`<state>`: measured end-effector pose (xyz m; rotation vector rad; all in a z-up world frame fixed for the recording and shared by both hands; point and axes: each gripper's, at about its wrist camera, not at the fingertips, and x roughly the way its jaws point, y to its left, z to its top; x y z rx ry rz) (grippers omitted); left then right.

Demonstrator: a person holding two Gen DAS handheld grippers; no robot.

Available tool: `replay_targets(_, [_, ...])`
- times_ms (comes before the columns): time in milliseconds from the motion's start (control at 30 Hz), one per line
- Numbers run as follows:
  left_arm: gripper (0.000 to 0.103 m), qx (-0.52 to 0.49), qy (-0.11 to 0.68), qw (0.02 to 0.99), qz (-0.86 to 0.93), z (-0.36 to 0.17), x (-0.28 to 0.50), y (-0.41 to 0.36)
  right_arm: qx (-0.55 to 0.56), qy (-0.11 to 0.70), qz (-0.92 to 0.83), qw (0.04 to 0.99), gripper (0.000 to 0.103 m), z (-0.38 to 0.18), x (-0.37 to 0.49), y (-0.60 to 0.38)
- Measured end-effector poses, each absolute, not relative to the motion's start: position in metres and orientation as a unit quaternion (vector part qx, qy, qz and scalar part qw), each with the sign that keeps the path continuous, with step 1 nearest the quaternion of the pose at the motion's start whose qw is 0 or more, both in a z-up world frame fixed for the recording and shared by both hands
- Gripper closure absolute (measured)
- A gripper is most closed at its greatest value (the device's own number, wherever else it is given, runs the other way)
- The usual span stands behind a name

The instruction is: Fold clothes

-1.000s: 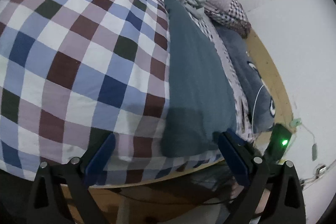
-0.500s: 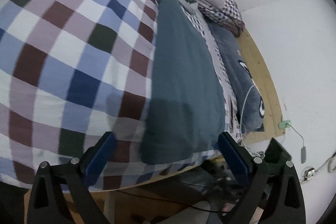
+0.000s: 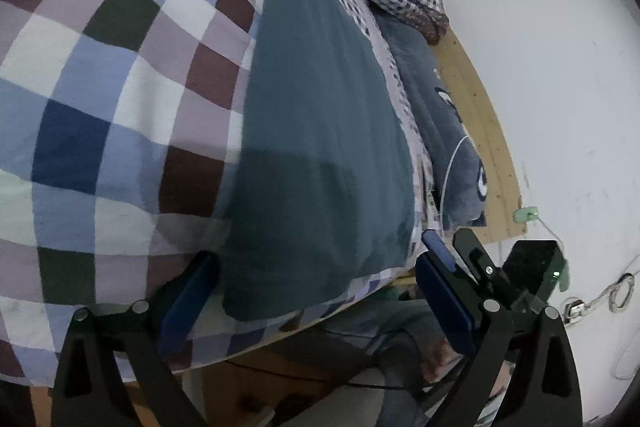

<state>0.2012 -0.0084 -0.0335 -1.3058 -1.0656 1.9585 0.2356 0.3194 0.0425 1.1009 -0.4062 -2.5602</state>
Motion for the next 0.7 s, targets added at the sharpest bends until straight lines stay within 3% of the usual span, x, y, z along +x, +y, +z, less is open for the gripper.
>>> replay_targets(200, [0.003,-0.466,-0.424,0.328,0.704,-0.029,0.201,-0.001,0.365,-0.122,-0.908,0.164,0.007,0.050,0.237,0.315])
replay_targets(567, [0.007,-0.470,-0.477,0.329,0.666,-0.043,0.191,-0.012,0.303,0.064,-0.911,0.272,0.007,0.056,0.274,0.243])
replay_targets(700, [0.038,-0.469,-0.487,0.326,0.660,-0.045,0.194,-0.016,0.297,0.101,-0.904,0.290,0.007,0.051,0.283,0.227])
